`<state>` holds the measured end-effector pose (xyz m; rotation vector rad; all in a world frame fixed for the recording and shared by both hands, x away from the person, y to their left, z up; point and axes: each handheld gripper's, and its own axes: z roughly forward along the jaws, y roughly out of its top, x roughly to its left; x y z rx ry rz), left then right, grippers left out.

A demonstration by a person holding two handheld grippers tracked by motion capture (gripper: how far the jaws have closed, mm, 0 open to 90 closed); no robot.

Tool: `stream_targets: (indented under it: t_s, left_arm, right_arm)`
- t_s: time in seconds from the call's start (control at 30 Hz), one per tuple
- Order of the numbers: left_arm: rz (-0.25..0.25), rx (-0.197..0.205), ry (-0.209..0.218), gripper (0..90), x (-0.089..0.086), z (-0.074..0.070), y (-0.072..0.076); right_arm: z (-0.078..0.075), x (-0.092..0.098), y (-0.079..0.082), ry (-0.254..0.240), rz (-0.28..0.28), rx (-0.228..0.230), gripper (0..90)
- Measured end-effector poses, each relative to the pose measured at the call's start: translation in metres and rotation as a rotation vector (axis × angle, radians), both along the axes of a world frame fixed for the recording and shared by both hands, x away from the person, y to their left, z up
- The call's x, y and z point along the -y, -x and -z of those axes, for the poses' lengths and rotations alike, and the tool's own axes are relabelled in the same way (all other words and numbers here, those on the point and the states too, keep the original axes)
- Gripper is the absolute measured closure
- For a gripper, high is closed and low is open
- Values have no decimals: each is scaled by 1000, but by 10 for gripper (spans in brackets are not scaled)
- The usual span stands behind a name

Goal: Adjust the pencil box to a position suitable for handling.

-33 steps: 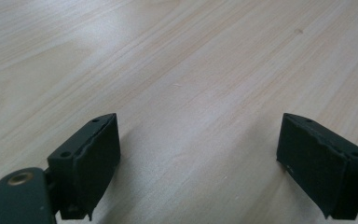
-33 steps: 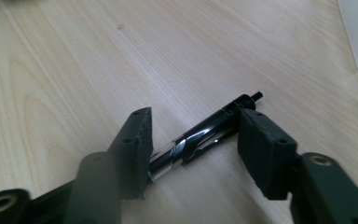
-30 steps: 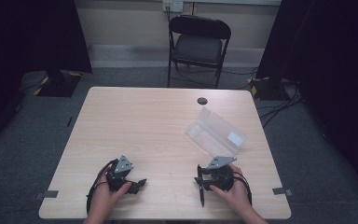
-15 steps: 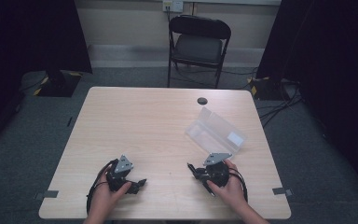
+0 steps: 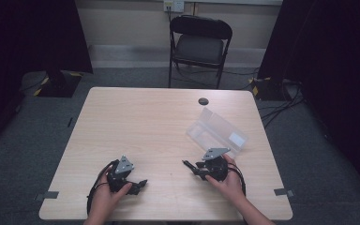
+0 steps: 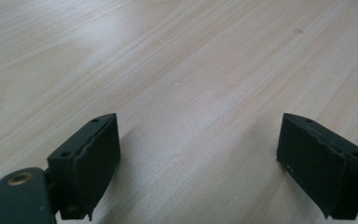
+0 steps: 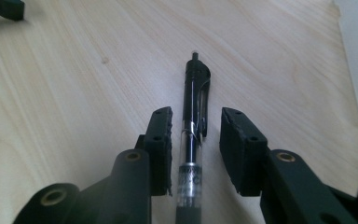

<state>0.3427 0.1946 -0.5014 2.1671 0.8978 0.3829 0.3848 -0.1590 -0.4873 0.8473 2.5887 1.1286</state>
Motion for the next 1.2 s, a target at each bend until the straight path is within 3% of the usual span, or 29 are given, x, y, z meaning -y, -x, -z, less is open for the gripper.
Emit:
stream_targets:
  t_s: [0.2,0.43,0.6,0.7,0.83,0.87,0.97,1.07,1.2]
  left_arm:
    - [0,0,0,131,0,0,0]
    - [0,0,0,131,0,0,0]
    - [-1,-1,1,131,0,0,0]
    - [-1,-2,2,131,0,0,0]
    - [0,-2,1,131,0,0,0]
    - [-1,-2,1,131,0,0,0]
    - [-1,-1,1,131,0,0,0]
    - [-1,-1,1,131,0,0,0]
    - [0,-1,1,131,0,0,0]
  right_arm:
    - [-6,19,12,-17,21,-20,613]
    - [1,34,22,-16,18,-37,611]
    - [2,34,26,-6,15,-38,648]
    - [3,33,30,10,23,-2,660]
    - [3,34,34,15,48,7,685]
    - [4,33,37,34,65,34,725]
    - [2,33,38,41,59,20,799]
    - [2,36,36,15,71,-13,803]
    - [1,35,35,23,79,-21,803]
